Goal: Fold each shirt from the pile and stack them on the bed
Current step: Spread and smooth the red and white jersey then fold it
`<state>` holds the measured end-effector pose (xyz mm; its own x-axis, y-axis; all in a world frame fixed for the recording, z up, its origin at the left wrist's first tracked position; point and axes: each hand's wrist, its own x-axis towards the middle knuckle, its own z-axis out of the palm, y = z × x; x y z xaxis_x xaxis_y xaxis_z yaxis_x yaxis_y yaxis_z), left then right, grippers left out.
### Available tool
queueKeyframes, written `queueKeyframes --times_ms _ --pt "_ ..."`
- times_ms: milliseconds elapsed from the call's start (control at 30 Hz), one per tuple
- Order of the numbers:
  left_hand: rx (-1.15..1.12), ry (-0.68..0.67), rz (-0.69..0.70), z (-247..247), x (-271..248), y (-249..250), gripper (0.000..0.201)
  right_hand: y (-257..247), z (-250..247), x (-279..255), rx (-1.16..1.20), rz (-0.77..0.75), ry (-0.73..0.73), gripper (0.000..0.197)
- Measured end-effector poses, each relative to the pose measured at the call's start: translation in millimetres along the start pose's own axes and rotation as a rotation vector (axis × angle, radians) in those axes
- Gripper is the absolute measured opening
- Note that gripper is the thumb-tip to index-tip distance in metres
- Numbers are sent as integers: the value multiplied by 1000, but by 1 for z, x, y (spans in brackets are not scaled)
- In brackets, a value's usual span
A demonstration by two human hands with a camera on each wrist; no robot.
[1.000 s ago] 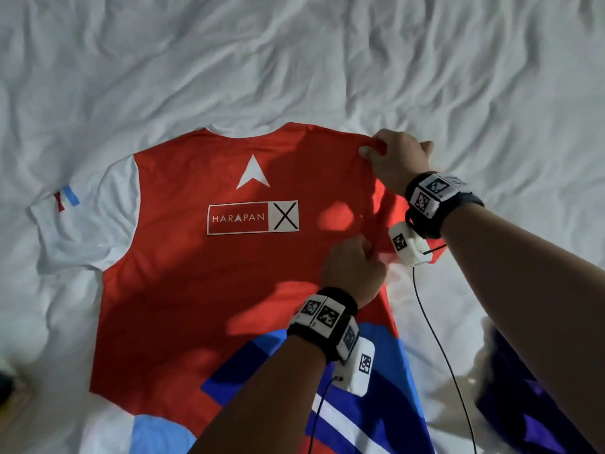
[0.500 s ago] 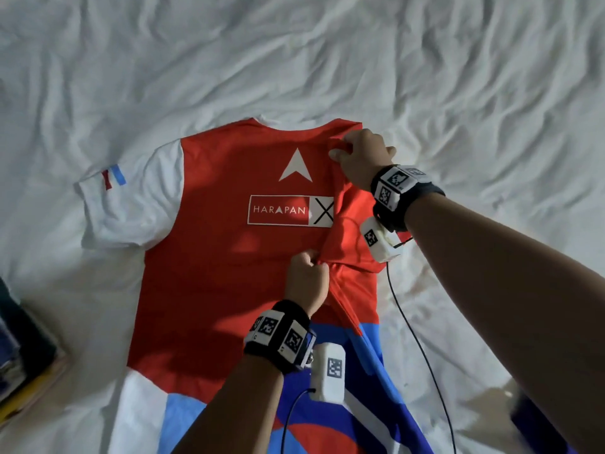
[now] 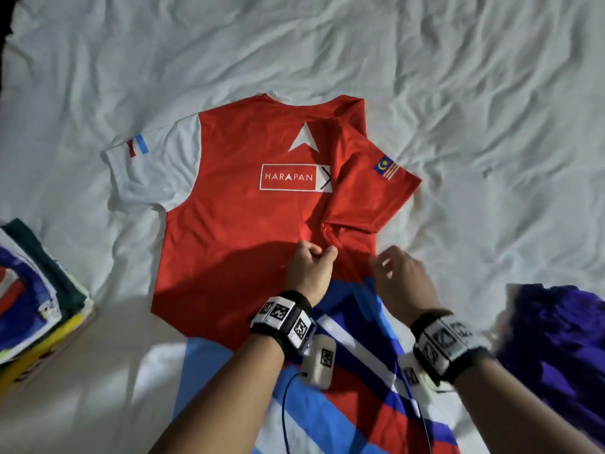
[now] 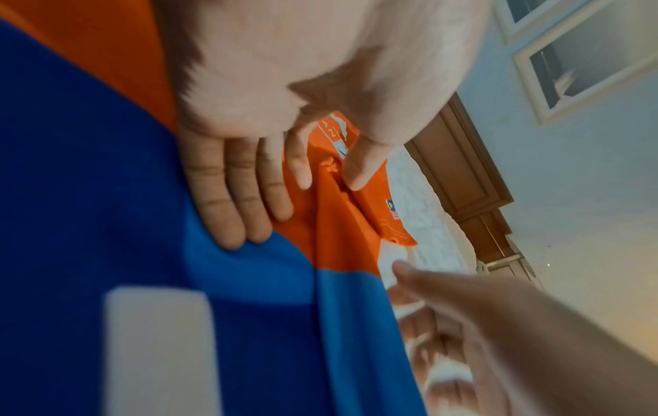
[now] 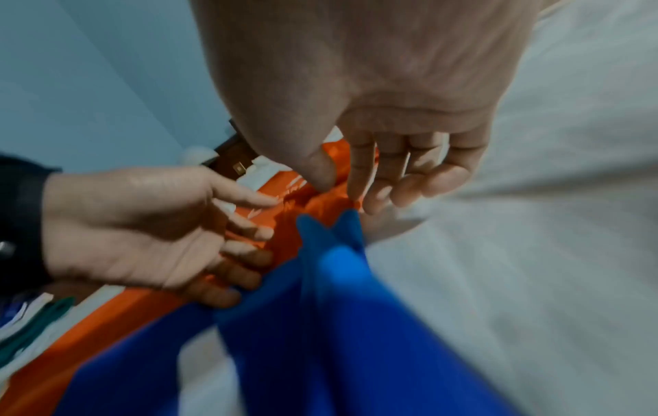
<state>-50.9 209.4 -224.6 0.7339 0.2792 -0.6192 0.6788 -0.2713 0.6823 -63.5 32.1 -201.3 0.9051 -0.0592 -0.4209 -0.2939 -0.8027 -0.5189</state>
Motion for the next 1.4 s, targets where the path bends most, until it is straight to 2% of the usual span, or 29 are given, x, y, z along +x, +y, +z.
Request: queueKeyframes --times_ms 100,233,400,433,467,567,667,767,867,933,1033,1133,1200,1300,1333,1400 --pt "7 -117 -52 0 -34 -22 50 21 6 -58 -128 130 -94 43" --pt "56 -237 -77 0 -70 -50 46 31 15 -109 -278 147 -136 61" --pt "134 -338 -56 1 -94 -55 81 17 23 -142 -355 79 -127 39" --pt "140 -356 -58 1 -99 -52 82 11 25 -148 -359 62 -129 36" --pt "143 -359 -53 1 -105 -49 77 4 27 -155 -361 49 -133 33" --pt "169 -330 18 3 -112 -49 38 -9 31 -173 -359 49 -122 29" --pt "175 -289 -8 7 -103 -58 22 -8 27 -191 -390 83 -104 29" --pt "153 -281 -56 16 -81 -81 27 -4 19 -213 -453 108 -92 24" --pt "105 -288 -69 15 -66 -102 27 -11 16 -233 -582 98 -161 19" --pt "70 -269 -55 -2 -84 -91 23 -21 21 -244 -599 74 -206 23" --pt "65 -275 -43 -21 -103 -87 20 -39 39 -259 -512 29 -229 26" --pt "127 -275 -57 -31 -111 -99 38 -46 60 -270 -441 27 -253 35" --pt "148 -273 -42 -35 -119 -104 44 -45 70 -272 -400 41 -252 32" --pt "129 -225 52 -37 -126 -111 53 -39 81 -277 -311 41 -244 20" --pt "126 -200 75 -38 -128 -113 52 -38 83 -278 -279 32 -230 15" --pt "100 -160 79 -39 -131 -116 47 -31 87 -280 -155 66 -156 20"
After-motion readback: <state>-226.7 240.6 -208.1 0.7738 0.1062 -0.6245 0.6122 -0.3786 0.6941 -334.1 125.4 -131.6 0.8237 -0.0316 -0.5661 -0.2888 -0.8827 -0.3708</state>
